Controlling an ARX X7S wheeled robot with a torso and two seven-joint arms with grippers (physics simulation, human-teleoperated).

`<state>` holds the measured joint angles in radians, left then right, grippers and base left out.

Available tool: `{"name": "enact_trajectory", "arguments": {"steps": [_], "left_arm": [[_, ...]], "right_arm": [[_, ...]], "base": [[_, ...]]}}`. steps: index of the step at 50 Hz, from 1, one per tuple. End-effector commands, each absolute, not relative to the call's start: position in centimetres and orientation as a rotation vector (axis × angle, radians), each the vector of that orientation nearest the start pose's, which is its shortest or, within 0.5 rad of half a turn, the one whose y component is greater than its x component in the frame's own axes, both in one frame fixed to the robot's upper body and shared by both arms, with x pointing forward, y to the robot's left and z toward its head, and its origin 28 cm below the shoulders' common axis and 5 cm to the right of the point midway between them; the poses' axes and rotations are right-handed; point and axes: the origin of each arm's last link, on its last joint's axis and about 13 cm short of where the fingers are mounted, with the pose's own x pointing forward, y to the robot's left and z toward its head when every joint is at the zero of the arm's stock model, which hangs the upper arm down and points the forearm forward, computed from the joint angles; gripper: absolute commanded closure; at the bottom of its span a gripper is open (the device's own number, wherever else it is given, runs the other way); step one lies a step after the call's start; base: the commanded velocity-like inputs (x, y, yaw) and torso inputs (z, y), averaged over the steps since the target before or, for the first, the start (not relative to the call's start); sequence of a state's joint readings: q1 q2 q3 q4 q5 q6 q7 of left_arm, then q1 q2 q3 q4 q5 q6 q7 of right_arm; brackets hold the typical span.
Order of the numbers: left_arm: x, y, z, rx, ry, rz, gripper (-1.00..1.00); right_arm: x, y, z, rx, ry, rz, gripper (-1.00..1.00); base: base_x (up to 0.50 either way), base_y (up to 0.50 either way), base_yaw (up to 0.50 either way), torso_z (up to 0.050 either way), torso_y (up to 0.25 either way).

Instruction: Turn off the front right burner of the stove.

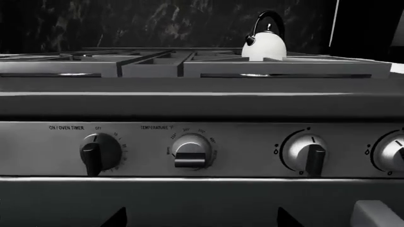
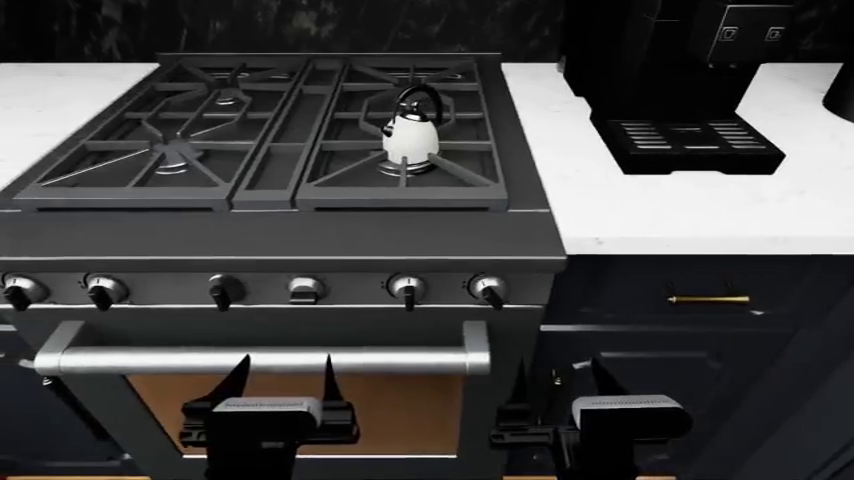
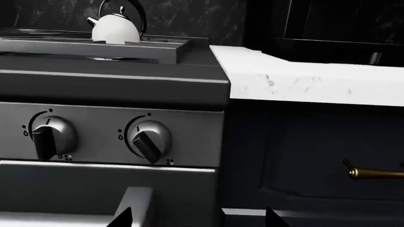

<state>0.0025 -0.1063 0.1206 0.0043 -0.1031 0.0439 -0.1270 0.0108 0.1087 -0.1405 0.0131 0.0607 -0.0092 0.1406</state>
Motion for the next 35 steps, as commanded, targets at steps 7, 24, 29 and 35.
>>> {"name": "enact_trajectory", "arguments": {"steps": [7,24,29,35], "left_arm": [[20.76,20.50,1.37,0.027,-0.045,0.002,-1.00],[20.80,20.55,1.44,0.023,-0.064,0.009,-1.00],[20.82,20.55,1.41,0.023,-0.067,0.010,-1.00],[20.82,20.56,1.44,0.021,-0.070,0.011,-1.00]], "right_arm": [[21.06,-9.52,1.07,-0.055,0.006,0.000,-1.00],[21.05,-9.51,1.13,-0.058,0.005,-0.001,-1.00],[21.05,-9.49,1.16,-0.060,0.005,-0.003,-1.00],[21.08,-9.53,1.12,-0.059,0.005,-0.006,-1.00]], "base": [[0.00,0.00,0.00,-0.050,0.000],[0.00,0.00,0.00,-0.050,0.000],[0.00,0.00,0.00,-0.050,0.000],[0.00,0.00,0.00,-0.050,0.000]]}}
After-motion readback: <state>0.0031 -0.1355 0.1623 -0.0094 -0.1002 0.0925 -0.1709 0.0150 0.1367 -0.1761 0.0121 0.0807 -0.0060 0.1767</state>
